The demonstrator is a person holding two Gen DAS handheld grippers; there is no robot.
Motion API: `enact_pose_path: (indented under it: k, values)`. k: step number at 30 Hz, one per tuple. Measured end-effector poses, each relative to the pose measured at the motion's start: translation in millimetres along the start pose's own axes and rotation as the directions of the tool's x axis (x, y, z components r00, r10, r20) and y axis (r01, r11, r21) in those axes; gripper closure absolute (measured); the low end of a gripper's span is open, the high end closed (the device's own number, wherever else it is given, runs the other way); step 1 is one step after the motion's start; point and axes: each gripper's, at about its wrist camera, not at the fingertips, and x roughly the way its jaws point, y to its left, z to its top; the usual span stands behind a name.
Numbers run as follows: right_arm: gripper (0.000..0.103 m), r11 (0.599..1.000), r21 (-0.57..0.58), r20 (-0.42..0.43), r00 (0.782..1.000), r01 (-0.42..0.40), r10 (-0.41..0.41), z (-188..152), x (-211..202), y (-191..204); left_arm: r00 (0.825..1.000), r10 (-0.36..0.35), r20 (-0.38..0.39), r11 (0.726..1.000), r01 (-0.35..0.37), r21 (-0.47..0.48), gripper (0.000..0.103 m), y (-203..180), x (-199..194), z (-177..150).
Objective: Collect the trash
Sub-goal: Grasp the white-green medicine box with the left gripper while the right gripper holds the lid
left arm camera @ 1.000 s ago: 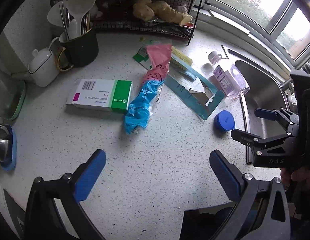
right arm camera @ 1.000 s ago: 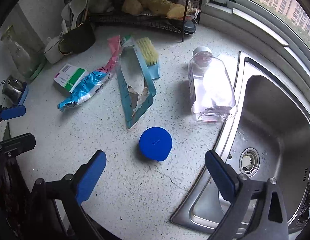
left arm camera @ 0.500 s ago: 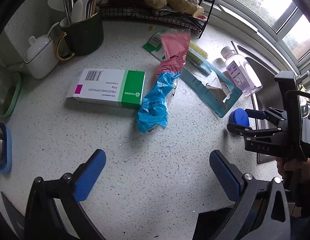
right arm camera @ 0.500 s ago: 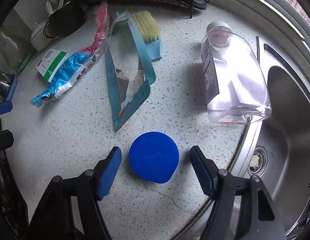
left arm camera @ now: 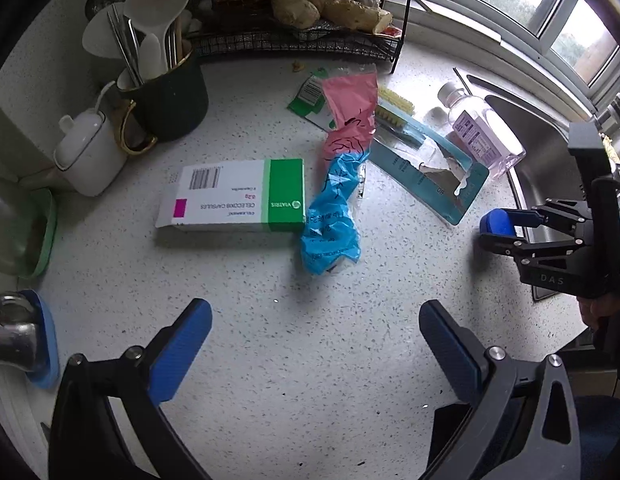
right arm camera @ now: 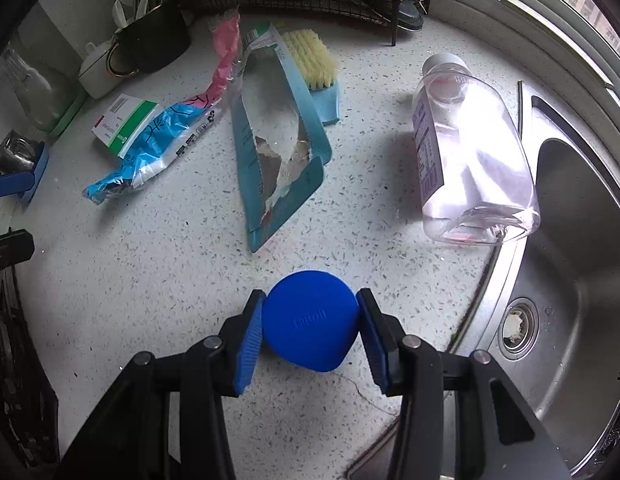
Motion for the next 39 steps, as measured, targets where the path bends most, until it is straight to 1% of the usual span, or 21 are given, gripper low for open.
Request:
enact_pose_path:
  k: [3, 5, 7, 10, 12, 14, 18, 22, 24, 26, 29, 32, 34, 35, 36, 38, 39]
  values:
    - [0.06, 1.0, 0.001, 0.017, 1.0, -0.021, 0.021, -2.9, -14.3, 3.4, 1.0, 0.016, 0.012, 0.995, -0.017, 0.094, 0.0, 4.8, -8.6, 14.6]
    - [0.06, 0.999, 0.009, 0.027, 0.999, -0.041, 0.041, -1.1, -22.8, 6.7, 1.0, 0.013, 0.023, 0.984, -0.017, 0.176, 0.0, 5.6, -12.5, 24.4]
    - [0.06, 0.998, 0.013, 0.035, 0.998, -0.056, 0.056, 4.0, -28.4, 7.9, 1.0, 0.023, 0.021, 0.967, -0.028, 0.252, 0.0, 6.2, -11.6, 32.6]
    - [0.06, 0.997, -0.003, 0.048, 0.996, -0.071, 0.071, 8.8, -39.9, 13.5, 0.999, 0.037, 0.003, 0.928, -0.035, 0.371, 0.0, 9.3, -3.2, 43.9]
    - [0.06, 0.997, -0.021, 0.053, 0.996, -0.073, 0.074, 13.6, -42.1, 17.6, 1.0, 0.027, 0.001, 0.901, -0.025, 0.433, 0.0, 12.8, 2.7, 48.7]
    - [0.06, 0.997, -0.029, 0.05, 0.996, -0.067, 0.069, 17.8, -42.5, 22.0, 1.0, 0.016, -0.022, 0.876, -0.004, 0.483, 0.0, 16.0, 12.0, 54.4]
    - [0.06, 0.998, -0.008, 0.032, 0.997, -0.07, 0.07, 23.3, -35.3, 16.6, 0.998, -0.019, -0.062, 0.809, 0.051, 0.585, 0.0, 21.4, 31.1, 61.6]
    - [0.06, 0.998, 0.021, 0.012, 0.998, -0.062, 0.061, 23.3, -29.6, 11.0, 0.995, -0.013, -0.101, 0.759, 0.075, 0.647, 0.0, 25.6, 55.0, 68.8]
    - [0.06, 0.998, 0.029, 0.0, 0.999, -0.053, 0.053, 21.2, -27.2, 9.6, 0.993, -0.01, -0.118, 0.726, 0.088, 0.682, 0.001, 26.0, 66.1, 69.6]
    - [0.06, 0.998, 0.035, -0.008, 0.999, -0.049, 0.049, 19.5, -24.9, 8.2, 0.991, -0.007, -0.132, 0.693, 0.1, 0.714, 0.003, 25.8, 75.6, 69.5]
    - [0.06, 0.998, 0.052, -0.017, 0.999, -0.044, 0.045, 17.5, -22.1, 5.3, 0.986, -0.004, -0.164, 0.659, 0.126, 0.741, 0.007, 24.5, 89.2, 68.7]
    - [0.06, 0.995, 0.088, -0.025, 0.998, -0.047, 0.049, 16.0, -18.3, 0.3, 0.984, 0.003, -0.181, 0.626, 0.139, 0.767, 0.007, 23.2, 100.8, 68.3]
    - [0.06, 0.992, 0.115, -0.03, 0.998, -0.046, 0.05, 15.0, -15.5, -2.8, 0.982, 0.002, -0.191, 0.615, 0.149, 0.775, 0.011, 23.2, 108.6, 68.1]
    - [0.06, 0.992, 0.121, -0.036, 0.998, -0.043, 0.047, 14.8, -14.1, -3.8, 0.981, 0.001, -0.193, 0.612, 0.152, 0.776, 0.015, 23.6, 111.8, 67.9]
    - [0.06, 0.991, 0.124, -0.038, 0.998, -0.039, 0.044, 14.8, -13.3, -4.4, 0.98, -0.002, -0.201, 0.612, 0.16, 0.774, 0.018, 24.3, 114.4, 68.1]
    - [0.06, 0.991, 0.127, -0.039, 0.998, -0.037, 0.042, 15.4, -13.3, -4.8, 0.974, -0.026, -0.224, 0.624, 0.19, 0.758, 0.022, 27.2, 116.6, 70.5]
    - [0.06, 0.991, 0.127, -0.037, 0.998, -0.037, 0.042, 15.9, -13.7, -4.8, 0.974, -0.027, -0.227, 0.624, 0.193, 0.757, 0.025, 28.1, 116.7, 70.3]
